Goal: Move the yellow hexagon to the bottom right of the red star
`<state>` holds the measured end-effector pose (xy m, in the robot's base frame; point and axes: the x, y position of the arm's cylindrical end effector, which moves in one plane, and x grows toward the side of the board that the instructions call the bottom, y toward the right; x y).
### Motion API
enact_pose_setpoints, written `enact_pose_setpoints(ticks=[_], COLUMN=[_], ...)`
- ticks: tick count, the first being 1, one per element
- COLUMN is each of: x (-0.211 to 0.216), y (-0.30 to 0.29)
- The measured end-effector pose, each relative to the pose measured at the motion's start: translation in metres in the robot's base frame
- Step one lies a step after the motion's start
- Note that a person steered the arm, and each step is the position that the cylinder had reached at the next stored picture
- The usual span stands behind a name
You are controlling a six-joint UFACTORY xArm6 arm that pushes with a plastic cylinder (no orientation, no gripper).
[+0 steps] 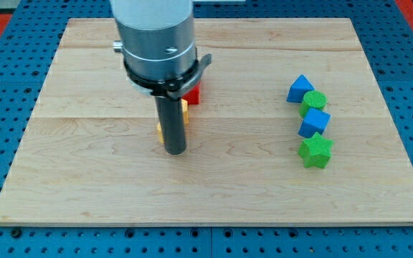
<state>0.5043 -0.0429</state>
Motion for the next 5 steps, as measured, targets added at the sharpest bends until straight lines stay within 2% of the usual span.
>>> enact_pose_setpoints(ticks=[1, 2, 3, 4, 5], x=[0.0, 0.024, 0.055, 0.057, 0.02], y=[0.023, 0.022, -0.023, -0.115, -0.118])
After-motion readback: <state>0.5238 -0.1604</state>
